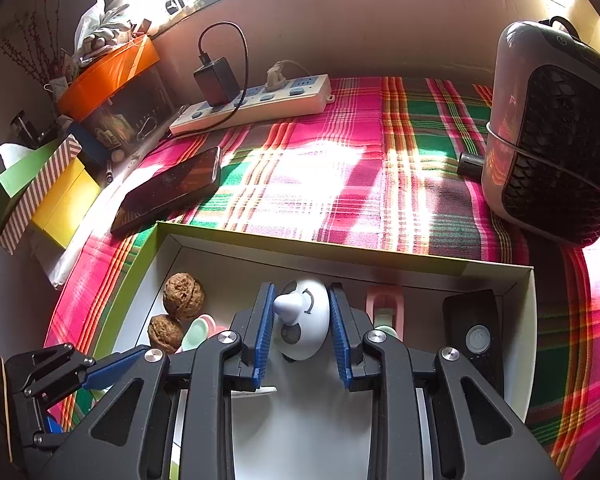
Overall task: Organize objects
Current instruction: 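Lower the dome toy into the box and open the right gripper while the left gripper releases the knob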
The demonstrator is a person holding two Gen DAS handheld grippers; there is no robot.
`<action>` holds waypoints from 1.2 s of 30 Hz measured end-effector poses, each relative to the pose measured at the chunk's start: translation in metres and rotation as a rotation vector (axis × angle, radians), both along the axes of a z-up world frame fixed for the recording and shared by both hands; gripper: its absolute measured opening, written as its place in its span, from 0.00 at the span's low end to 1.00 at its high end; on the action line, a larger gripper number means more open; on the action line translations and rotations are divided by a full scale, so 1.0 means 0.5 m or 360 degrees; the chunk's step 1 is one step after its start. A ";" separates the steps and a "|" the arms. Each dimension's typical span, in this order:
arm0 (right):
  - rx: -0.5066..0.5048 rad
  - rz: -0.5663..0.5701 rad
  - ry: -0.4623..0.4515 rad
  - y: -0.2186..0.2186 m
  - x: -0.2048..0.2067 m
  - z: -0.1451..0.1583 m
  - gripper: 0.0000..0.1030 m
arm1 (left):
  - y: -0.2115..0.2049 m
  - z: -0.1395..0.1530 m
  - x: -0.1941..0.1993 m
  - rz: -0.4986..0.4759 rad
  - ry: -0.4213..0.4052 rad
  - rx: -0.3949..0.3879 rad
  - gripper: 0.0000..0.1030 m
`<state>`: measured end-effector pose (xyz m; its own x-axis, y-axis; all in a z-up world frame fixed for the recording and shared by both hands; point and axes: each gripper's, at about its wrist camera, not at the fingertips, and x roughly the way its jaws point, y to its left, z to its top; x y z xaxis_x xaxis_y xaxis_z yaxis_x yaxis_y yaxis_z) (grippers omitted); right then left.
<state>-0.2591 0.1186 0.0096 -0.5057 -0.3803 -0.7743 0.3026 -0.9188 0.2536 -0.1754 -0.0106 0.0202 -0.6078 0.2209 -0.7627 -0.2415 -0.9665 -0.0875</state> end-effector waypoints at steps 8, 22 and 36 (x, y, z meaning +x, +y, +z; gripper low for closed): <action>-0.0016 -0.0028 0.0004 0.005 0.001 0.002 0.31 | 0.001 0.001 -0.001 -0.0001 0.0000 -0.0001 0.24; -0.0024 -0.0049 0.0002 0.008 0.003 0.002 0.37 | 0.001 -0.001 0.001 -0.0006 -0.0001 -0.0002 0.29; -0.0029 -0.0054 0.0019 0.007 0.013 0.008 0.46 | 0.003 0.003 0.002 0.0001 -0.0012 0.0002 0.33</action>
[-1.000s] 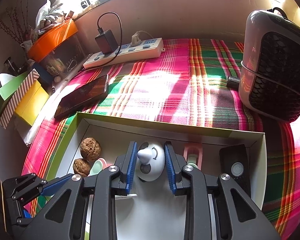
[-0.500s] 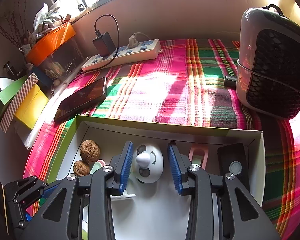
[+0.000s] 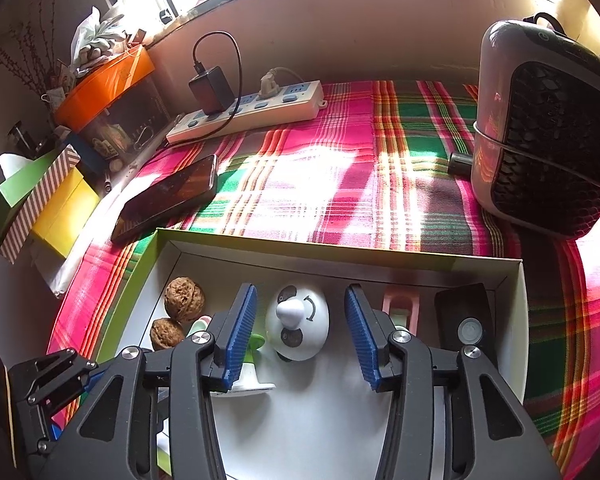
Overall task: Organize objects
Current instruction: 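Lower the dome toy into the box and open the right gripper while the left gripper releases the knob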
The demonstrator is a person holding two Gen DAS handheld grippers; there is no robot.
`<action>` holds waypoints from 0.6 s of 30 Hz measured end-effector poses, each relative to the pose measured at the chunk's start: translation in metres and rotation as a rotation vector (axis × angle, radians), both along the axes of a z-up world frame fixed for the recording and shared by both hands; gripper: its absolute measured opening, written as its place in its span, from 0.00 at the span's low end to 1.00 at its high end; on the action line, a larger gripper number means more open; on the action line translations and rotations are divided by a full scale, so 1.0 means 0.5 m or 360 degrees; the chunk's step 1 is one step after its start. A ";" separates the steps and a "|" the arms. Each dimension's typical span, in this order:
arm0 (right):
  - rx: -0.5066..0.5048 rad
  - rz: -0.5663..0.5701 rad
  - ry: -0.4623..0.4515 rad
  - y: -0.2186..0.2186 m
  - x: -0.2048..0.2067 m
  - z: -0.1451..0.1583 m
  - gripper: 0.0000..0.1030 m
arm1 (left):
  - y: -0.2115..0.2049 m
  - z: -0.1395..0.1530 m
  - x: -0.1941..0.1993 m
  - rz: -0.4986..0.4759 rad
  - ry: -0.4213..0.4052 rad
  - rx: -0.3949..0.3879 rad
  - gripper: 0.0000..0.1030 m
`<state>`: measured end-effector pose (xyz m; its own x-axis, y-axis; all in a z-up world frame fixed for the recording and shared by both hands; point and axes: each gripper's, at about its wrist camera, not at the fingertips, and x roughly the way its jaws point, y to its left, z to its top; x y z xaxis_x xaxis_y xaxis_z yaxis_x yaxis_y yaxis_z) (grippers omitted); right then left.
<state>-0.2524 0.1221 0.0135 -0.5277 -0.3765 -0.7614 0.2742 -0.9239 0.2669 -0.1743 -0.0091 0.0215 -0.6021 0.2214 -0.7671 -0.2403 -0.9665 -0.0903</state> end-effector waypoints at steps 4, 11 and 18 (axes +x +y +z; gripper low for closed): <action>0.0009 0.0005 0.0029 0.001 0.011 0.007 0.46 | 0.002 0.000 0.005 -0.0005 0.0002 0.0004 0.38; -0.0002 -0.0034 0.0071 0.016 0.037 0.021 0.46 | -0.006 0.009 0.019 0.0030 0.0024 0.0007 0.40; 0.0029 -0.0047 0.0138 0.018 0.074 0.039 0.46 | -0.012 0.022 0.039 0.0047 0.0044 0.0028 0.40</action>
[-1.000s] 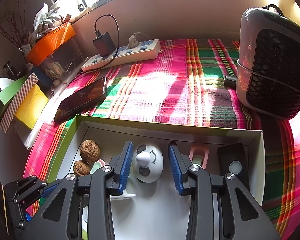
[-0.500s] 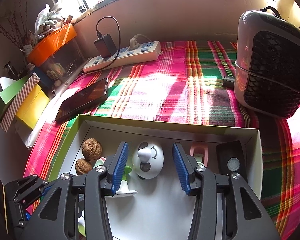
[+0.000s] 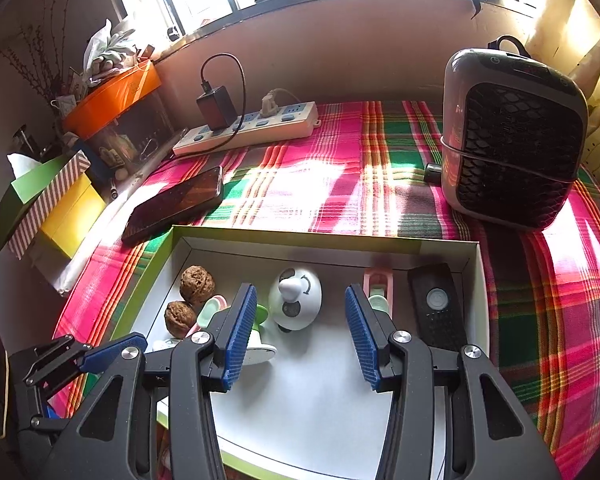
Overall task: Organize objects
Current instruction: 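Lower the dome toy into the box and open the right gripper while the left gripper releases the knob, then withdraw both grippers from the box back over the bedspread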
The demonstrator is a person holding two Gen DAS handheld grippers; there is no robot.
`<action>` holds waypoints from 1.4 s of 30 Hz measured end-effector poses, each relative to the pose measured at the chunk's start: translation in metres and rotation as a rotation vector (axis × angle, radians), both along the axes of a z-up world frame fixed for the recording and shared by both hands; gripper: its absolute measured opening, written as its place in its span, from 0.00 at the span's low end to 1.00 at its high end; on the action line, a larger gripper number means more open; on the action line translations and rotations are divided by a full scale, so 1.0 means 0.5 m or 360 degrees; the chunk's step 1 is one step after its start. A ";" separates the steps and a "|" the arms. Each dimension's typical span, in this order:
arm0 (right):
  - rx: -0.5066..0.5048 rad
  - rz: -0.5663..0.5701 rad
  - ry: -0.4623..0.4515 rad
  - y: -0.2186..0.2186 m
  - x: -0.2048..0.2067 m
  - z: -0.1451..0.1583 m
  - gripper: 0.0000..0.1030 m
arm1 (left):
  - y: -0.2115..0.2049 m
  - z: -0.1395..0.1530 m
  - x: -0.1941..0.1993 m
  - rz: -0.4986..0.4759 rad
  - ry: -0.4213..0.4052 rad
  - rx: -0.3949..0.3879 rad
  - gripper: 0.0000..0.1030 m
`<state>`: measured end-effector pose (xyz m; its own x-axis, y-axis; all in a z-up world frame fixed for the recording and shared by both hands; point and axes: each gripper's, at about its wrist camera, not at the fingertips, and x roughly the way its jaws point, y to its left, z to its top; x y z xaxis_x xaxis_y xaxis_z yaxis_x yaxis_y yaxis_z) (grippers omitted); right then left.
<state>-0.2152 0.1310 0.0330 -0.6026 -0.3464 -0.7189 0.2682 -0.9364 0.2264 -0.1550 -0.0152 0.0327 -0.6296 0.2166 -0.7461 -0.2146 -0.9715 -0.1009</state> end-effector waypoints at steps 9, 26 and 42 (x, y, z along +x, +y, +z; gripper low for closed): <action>0.0014 -0.0019 0.0083 0.008 0.056 0.027 0.46 | -0.005 0.018 0.034 0.0014 0.0033 0.0022 0.40; 0.0015 -0.0063 0.0177 0.027 0.176 0.047 0.46 | -0.008 0.032 0.116 0.0024 0.0094 0.0024 0.41; 0.0132 -0.0103 0.0209 0.046 0.241 0.021 0.46 | -0.011 0.000 0.161 -0.0005 0.0043 0.0018 0.41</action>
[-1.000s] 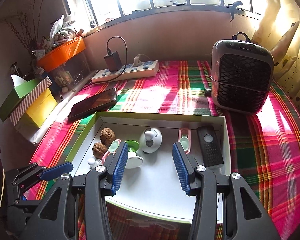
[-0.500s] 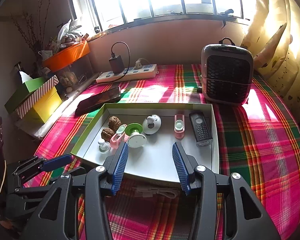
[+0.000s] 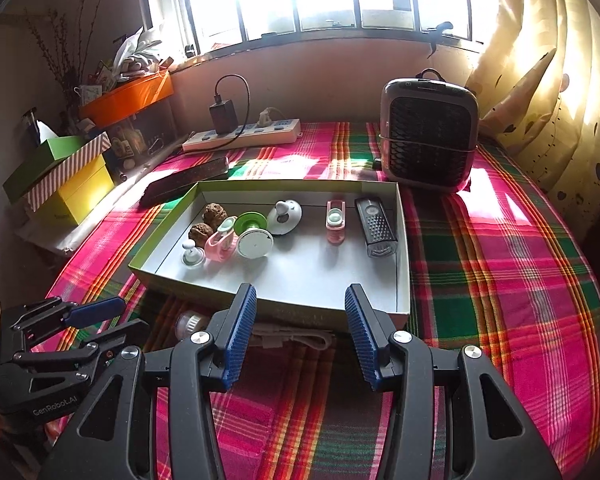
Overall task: Organize objects
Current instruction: 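Withdraw both grippers from the box back over the bedspread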
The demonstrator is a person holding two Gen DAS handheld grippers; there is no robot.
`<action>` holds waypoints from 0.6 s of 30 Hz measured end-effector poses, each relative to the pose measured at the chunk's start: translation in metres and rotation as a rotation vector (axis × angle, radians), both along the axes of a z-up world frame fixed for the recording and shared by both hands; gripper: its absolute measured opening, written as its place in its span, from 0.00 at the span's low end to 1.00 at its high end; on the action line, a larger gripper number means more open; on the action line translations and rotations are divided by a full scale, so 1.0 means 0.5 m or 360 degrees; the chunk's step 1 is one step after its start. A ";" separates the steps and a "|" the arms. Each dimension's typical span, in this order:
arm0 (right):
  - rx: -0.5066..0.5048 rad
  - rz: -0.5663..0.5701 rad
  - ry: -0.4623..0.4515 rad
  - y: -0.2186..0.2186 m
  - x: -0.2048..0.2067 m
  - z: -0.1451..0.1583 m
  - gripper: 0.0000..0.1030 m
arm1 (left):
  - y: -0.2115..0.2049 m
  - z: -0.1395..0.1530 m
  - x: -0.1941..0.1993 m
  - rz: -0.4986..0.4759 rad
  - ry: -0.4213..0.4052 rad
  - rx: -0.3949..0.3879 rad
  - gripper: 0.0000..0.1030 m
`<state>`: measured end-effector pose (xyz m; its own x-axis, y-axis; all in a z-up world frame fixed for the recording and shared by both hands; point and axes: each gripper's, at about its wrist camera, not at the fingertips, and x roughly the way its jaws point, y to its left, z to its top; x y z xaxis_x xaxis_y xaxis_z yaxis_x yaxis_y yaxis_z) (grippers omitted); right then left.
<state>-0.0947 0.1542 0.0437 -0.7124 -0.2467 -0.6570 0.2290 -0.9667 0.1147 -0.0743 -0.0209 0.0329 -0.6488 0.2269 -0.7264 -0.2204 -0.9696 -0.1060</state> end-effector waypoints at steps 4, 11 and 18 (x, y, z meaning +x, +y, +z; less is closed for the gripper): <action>0.0003 -0.0014 -0.0013 0.008 0.007 -0.008 0.46 | -0.005 -0.009 0.005 -0.0006 -0.0025 0.0006 0.41; 0.0020 -0.0015 -0.0049 0.015 0.022 -0.029 0.47 | 0.002 -0.018 0.009 -0.0050 -0.0055 0.0073 0.42; 0.0034 -0.0024 -0.0091 0.025 0.033 -0.048 0.52 | 0.027 -0.022 0.000 -0.0118 -0.0079 0.0119 0.43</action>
<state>-0.0781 0.1665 0.0196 -0.6770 -0.2217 -0.7018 0.2081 -0.9723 0.1064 -0.0743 -0.0072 0.0221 -0.5917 0.3274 -0.7367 -0.2837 -0.9399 -0.1899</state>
